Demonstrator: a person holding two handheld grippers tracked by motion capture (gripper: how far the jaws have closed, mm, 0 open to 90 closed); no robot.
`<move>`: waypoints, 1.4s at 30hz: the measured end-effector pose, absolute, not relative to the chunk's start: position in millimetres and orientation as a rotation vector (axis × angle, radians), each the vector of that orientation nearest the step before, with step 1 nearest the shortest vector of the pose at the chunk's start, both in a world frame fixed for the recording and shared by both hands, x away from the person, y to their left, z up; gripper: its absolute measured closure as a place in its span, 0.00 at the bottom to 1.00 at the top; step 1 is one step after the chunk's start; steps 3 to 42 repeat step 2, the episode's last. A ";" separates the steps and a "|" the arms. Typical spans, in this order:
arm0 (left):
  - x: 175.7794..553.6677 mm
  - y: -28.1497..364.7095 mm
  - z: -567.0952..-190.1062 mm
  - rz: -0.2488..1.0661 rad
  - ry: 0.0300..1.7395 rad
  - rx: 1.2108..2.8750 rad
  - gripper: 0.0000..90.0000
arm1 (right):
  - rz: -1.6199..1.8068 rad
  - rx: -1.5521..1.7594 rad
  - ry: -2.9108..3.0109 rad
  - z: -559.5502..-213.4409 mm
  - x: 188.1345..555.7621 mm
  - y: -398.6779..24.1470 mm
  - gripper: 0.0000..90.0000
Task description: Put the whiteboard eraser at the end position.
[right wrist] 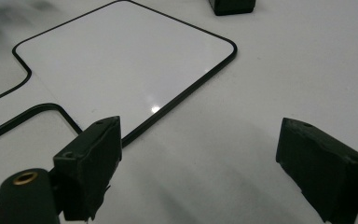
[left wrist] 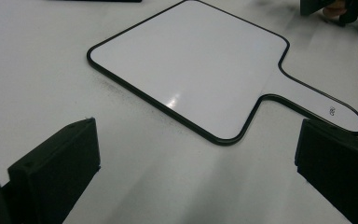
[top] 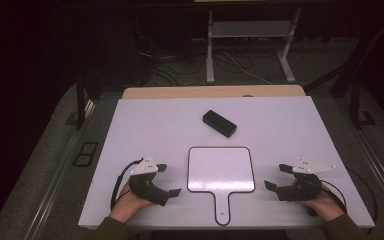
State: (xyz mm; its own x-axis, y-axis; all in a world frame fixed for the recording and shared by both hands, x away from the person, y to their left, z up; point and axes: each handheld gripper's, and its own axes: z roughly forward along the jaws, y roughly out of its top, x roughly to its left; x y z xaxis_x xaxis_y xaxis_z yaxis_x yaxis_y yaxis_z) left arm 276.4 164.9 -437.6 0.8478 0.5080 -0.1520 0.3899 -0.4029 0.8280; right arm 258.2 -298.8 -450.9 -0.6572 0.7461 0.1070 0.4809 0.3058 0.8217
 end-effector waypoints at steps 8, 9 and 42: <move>276.7 164.7 -437.7 0.153 0.654 2.046 0.00 | 1.275 1.109 2.282 -450.7 258.2 -298.6 0.14; 276.7 164.7 -437.7 0.153 0.654 2.046 0.00 | 1.275 1.109 2.282 -450.7 258.2 -298.6 0.14; 276.7 164.7 -437.7 0.153 0.654 2.046 0.00 | 1.275 1.109 2.282 -450.7 258.2 -298.6 0.14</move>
